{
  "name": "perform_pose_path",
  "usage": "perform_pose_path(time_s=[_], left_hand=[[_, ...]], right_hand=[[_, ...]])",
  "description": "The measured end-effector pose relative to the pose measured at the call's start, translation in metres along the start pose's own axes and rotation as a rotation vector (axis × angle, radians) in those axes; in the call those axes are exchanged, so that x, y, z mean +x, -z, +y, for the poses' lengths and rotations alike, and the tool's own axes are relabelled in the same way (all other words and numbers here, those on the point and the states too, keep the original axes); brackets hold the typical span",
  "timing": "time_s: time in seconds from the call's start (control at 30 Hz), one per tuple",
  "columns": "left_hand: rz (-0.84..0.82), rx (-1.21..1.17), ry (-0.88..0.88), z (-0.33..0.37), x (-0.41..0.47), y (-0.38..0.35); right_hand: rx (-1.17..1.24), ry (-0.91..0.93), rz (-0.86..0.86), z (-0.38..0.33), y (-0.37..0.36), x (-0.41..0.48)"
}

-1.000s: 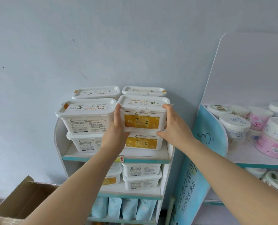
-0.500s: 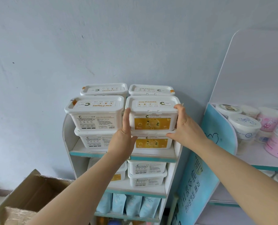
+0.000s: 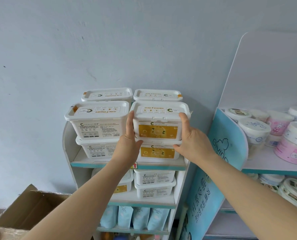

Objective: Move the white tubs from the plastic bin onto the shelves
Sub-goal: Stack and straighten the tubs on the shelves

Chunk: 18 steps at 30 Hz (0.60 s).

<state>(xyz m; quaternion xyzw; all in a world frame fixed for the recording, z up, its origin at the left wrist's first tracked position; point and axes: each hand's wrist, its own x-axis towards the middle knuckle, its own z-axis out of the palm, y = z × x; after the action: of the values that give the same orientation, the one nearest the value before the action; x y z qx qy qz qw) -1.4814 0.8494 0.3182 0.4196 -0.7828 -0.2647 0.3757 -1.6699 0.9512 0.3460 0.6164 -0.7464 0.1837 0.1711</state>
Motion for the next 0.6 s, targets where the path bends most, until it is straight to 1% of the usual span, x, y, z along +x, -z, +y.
perform_pose_path(time_s=[0.2,0.5,0.6], left_hand=[[-0.013,0.011,-0.033,0.001,-0.005,0.0],[-0.055,0.051,-0.067,0.004,-0.012,0.002],[-0.07,0.077,-0.05,0.006,-0.011,0.006]], right_hand=[[0.011,-0.045,0.019,0.001,0.003,-0.005],[0.031,-0.086,-0.026,0.002,0.008,-0.001],[0.052,-0.089,-0.037,0.001,0.008,-0.003]])
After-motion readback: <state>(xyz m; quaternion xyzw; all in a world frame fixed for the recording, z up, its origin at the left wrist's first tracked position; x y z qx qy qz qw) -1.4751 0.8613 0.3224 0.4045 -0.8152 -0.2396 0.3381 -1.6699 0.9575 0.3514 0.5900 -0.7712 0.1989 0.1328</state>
